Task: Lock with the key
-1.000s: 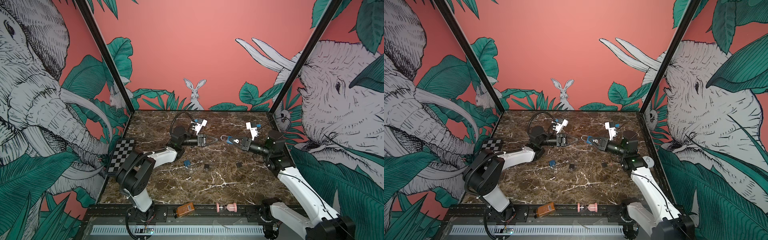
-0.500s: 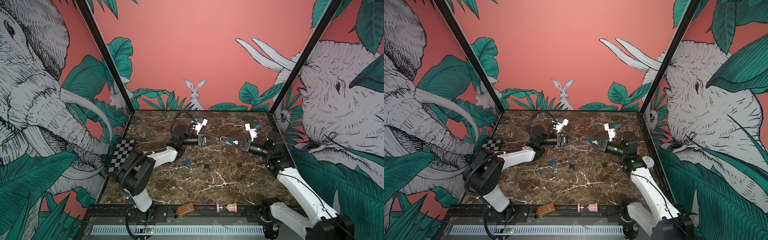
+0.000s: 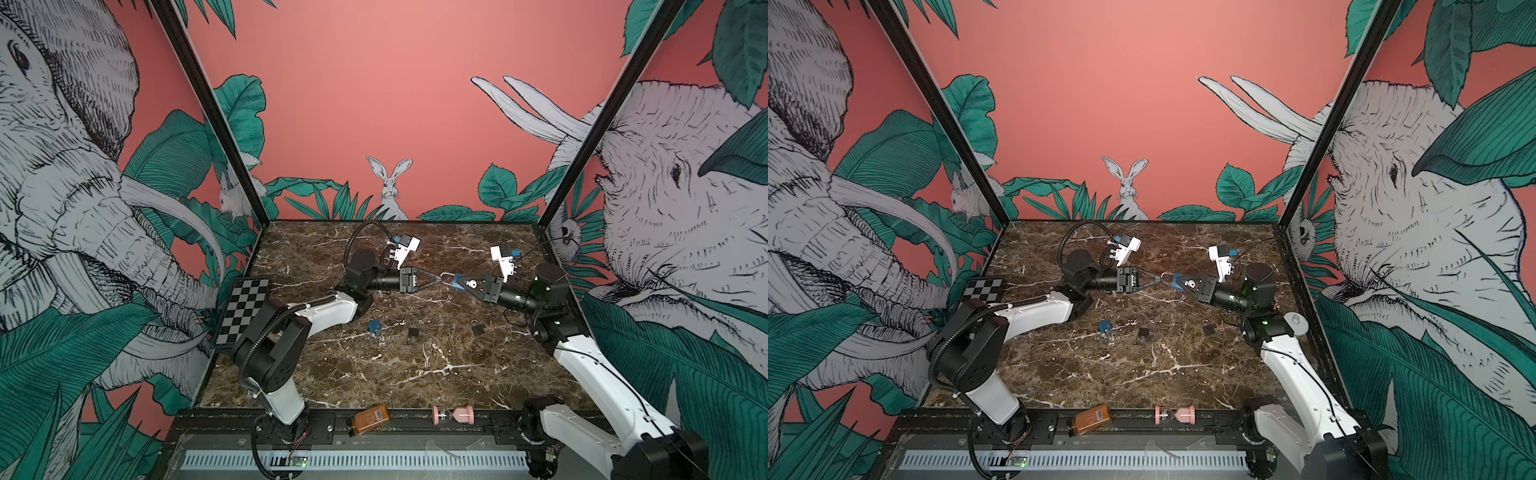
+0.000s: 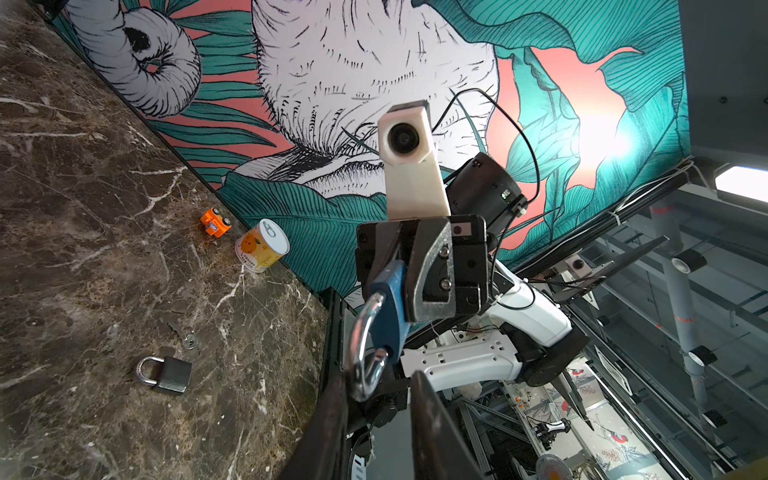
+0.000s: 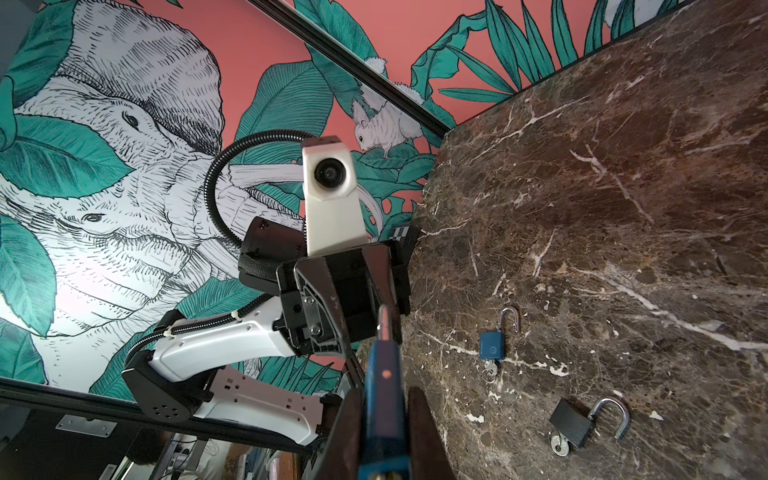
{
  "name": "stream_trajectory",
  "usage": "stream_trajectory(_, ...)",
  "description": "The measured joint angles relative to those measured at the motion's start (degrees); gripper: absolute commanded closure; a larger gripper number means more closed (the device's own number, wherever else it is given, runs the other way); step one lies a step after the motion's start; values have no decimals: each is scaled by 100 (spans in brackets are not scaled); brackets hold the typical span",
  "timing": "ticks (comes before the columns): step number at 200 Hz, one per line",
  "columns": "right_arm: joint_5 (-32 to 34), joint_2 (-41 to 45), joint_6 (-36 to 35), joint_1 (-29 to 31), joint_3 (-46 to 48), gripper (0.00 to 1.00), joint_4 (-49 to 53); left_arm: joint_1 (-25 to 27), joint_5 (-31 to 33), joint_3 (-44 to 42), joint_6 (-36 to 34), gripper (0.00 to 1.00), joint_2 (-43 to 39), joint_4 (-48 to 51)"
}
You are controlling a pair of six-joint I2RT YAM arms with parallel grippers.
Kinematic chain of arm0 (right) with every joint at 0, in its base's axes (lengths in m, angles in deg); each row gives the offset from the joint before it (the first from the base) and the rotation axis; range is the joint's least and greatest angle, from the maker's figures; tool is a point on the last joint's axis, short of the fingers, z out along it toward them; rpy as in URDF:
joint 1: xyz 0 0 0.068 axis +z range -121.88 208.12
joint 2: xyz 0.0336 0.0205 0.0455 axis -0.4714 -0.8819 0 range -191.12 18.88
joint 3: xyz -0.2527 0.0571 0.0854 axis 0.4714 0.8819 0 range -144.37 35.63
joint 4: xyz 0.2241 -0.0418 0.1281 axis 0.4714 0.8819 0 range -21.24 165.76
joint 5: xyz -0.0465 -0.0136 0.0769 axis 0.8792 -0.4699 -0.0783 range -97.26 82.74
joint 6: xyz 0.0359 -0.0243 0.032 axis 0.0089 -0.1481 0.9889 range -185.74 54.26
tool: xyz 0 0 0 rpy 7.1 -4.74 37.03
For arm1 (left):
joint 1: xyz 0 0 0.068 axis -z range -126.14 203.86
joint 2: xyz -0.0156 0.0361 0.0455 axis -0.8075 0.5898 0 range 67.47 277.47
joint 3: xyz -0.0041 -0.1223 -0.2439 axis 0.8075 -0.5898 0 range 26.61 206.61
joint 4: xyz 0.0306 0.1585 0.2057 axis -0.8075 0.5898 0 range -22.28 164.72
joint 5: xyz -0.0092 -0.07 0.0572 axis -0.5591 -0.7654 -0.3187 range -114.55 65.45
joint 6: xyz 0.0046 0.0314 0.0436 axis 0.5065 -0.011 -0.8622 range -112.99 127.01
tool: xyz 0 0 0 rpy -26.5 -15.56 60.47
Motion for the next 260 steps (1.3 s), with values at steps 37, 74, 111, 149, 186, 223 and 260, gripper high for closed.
stream_trajectory(37,-15,0,-2,15,0,100,-17,15,4,33,-13,80,0,35)
stream_trajectory(74,-83,-7,-22,22,0,100,-94,22,7,68,-15,85,2,44)
stream_trajectory(111,-133,-11,-55,22,0,100,-109,26,2,96,-13,86,4,87)
stream_trajectory(149,-170,-15,-111,26,0,100,-120,33,-2,96,-4,92,22,133)
stream_trajectory(186,-168,-61,-199,24,0,100,-151,37,-15,98,120,100,37,96)
stream_trajectory(223,-120,-111,-535,22,-42,100,-101,37,-72,116,782,100,240,-459)
stream_trajectory(260,-118,-199,-575,13,-61,100,-271,92,-81,192,1075,100,332,-662)
